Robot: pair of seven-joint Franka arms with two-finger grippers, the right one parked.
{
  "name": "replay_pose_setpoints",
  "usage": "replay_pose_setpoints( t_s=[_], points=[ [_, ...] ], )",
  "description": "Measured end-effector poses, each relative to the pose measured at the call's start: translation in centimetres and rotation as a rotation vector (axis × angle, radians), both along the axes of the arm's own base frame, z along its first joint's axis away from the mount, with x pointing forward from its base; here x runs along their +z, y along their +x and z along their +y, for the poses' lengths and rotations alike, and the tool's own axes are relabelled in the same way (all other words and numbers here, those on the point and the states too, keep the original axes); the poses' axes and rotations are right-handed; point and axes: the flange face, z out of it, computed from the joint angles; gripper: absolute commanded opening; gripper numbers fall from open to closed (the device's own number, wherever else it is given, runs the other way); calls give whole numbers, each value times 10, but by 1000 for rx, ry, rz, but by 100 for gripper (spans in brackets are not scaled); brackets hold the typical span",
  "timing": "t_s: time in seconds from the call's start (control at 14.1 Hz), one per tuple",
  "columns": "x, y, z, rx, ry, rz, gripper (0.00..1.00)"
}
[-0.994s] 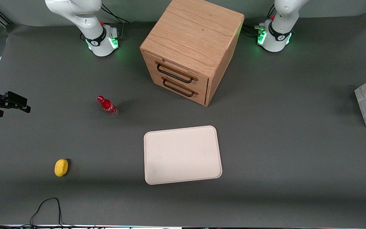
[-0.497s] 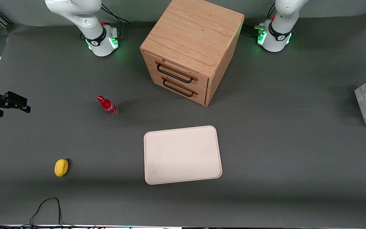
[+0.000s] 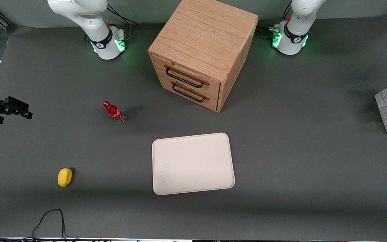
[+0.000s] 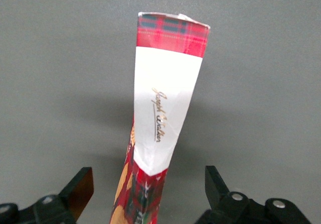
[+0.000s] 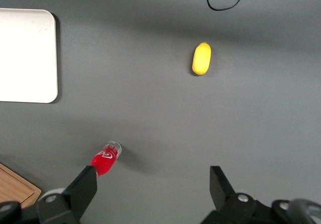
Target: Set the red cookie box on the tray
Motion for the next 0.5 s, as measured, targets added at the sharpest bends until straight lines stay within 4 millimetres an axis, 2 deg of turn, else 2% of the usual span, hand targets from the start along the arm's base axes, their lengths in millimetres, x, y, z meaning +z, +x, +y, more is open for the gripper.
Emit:
replay_pose_setpoints(
  t_s=[0.14,0.21,0.28,0.35,0.43,0.5],
  points=[
    [-4,0,-1,-1,-3,3,97],
    [-5,0,-1,-1,-4,3,89],
    [-4,0,-1,-1,-3,2,65],
    [-4,0,-1,-1,-3,2,33],
    [-4,0,0,-1,-3,2,8],
    [-4,0,0,-1,-3,2,4]
  ],
)
